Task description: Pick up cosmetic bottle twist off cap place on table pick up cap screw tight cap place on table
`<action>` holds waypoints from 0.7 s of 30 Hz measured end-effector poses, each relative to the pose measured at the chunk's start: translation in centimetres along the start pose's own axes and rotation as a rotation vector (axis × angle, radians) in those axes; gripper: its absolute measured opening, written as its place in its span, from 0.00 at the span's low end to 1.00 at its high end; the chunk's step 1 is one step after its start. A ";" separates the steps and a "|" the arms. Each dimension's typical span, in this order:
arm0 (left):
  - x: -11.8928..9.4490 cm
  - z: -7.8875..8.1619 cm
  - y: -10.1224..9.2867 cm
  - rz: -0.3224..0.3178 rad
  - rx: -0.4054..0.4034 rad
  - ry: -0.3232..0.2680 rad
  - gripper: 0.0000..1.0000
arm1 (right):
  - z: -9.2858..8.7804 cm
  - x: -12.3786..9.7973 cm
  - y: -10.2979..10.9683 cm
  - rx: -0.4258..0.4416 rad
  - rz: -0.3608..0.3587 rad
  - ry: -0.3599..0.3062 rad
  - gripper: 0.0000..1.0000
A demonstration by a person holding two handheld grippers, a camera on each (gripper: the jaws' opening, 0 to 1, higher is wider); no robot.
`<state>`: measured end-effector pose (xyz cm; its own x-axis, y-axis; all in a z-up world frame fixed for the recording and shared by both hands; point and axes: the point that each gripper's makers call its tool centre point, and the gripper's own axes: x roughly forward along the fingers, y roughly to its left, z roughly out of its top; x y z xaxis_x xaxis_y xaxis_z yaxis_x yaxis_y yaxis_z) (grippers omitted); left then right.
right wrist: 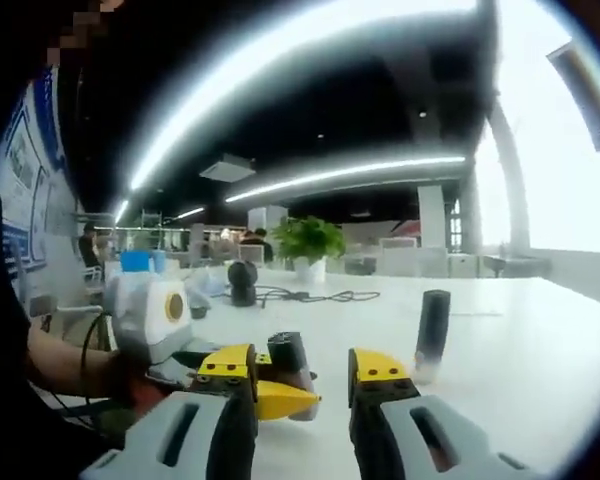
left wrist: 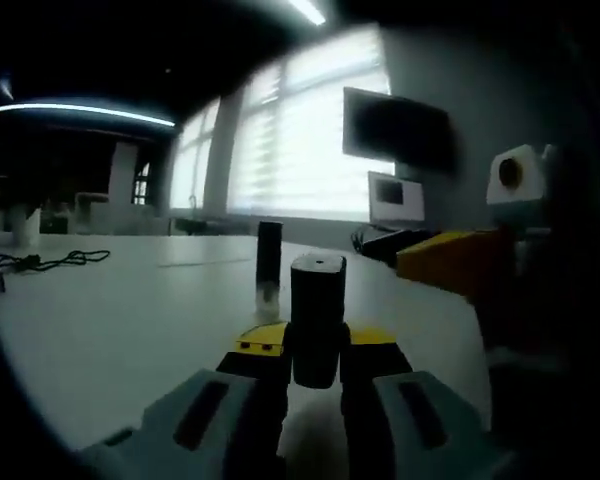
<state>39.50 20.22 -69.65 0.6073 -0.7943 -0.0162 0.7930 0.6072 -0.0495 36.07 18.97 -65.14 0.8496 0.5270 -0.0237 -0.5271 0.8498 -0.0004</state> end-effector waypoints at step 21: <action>-0.2 0.1 0.0 0.023 0.063 -0.026 0.09 | -1.1 2.7 0.2 -0.074 -0.059 0.037 0.15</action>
<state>39.38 20.39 -69.50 0.6255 -0.7802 0.0096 0.7801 0.6255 0.0136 38.27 20.51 -66.31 0.8788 0.4736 -0.0584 -0.4770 0.8756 -0.0766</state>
